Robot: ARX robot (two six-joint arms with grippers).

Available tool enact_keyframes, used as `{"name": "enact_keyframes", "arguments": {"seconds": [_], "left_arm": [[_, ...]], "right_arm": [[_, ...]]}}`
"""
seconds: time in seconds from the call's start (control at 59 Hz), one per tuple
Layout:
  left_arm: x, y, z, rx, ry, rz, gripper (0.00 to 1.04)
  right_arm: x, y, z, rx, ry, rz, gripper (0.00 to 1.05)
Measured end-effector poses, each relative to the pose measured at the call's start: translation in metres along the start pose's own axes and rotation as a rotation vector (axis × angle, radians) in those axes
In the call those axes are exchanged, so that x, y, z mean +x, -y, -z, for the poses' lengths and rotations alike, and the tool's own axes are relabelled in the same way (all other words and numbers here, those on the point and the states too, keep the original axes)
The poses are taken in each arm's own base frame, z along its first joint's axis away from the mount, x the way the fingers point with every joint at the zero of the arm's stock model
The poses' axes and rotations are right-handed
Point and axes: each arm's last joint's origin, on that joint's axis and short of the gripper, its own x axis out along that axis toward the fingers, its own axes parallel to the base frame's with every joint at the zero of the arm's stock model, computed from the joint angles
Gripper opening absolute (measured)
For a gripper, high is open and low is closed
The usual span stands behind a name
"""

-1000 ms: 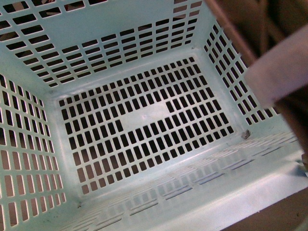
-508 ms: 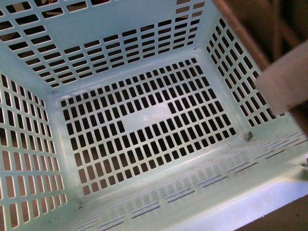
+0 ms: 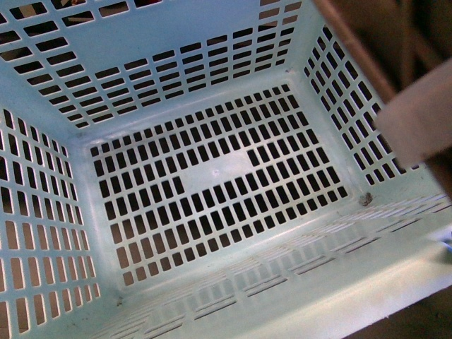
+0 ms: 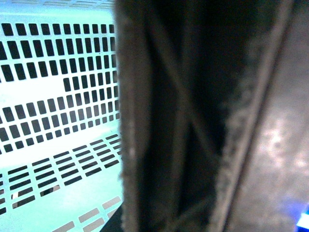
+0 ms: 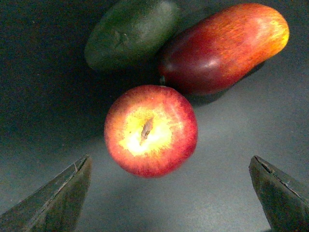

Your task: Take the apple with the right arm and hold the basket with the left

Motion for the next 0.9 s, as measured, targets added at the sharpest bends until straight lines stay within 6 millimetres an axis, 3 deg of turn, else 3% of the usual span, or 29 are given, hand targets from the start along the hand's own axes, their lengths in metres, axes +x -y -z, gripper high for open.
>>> {"name": "enact_keyframes", "arguments": {"seconds": [0.525, 0.898], "left_arm": [[0.0, 0.0, 0.0, 0.0, 0.0, 0.0, 0.15], [0.0, 0.0, 0.0, 0.0, -0.001, 0.0, 0.15]], "right_arm": [[0.052, -0.017, -0.001, -0.024, -0.057, 0.043, 0.96], [0.069, -0.021, 0.0, -0.031, -0.081, 0.052, 0.96]]}}
